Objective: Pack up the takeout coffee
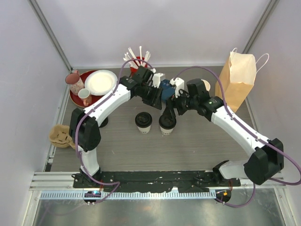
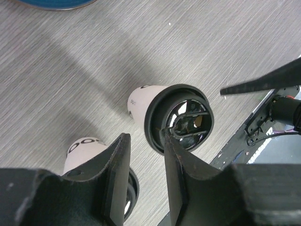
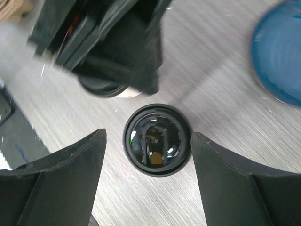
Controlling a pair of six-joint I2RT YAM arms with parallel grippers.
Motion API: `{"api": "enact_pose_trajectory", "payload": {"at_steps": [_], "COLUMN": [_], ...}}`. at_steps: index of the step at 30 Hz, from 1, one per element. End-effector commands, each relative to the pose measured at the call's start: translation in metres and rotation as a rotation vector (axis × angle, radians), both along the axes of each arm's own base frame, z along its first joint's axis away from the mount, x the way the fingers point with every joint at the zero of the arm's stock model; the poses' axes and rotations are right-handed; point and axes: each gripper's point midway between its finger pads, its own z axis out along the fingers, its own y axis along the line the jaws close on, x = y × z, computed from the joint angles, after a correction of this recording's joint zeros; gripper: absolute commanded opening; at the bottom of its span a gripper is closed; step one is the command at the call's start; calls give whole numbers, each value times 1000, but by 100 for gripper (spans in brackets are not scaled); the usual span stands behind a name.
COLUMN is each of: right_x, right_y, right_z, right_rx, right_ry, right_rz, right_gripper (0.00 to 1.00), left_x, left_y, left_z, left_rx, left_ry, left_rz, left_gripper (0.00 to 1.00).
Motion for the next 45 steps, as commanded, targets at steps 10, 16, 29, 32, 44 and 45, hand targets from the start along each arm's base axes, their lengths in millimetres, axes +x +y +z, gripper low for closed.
{"api": "enact_pose_trajectory", "payload": {"at_steps": [10, 16, 29, 32, 44, 45], "right_x": [-4, -20, -28, -26, -28, -30], "right_y": [-18, -28, -19, -19, -29, -32], "right_z": [22, -9, -50, -55, -94, -101], "right_rx": [107, 141, 126, 120, 52, 44], "right_ry": [71, 194, 267, 267, 324, 336], "right_rz": [-275, -456, -476, -477, -495, -502], "right_gripper": [41, 46, 38, 36, 10, 10], "left_x": [-8, -36, -22, -22, -32, -32], "left_y": [44, -1, -22, -22, -20, -20], "left_z": [32, 24, -15, -18, -53, -55], "left_rx": [-51, -52, 37, 40, 73, 76], "left_ry": [-66, -30, -7, -5, 82, 87], "left_rz": [30, -80, -52, -53, -67, -68], "left_gripper": [35, 33, 29, 29, 25, 25]}}
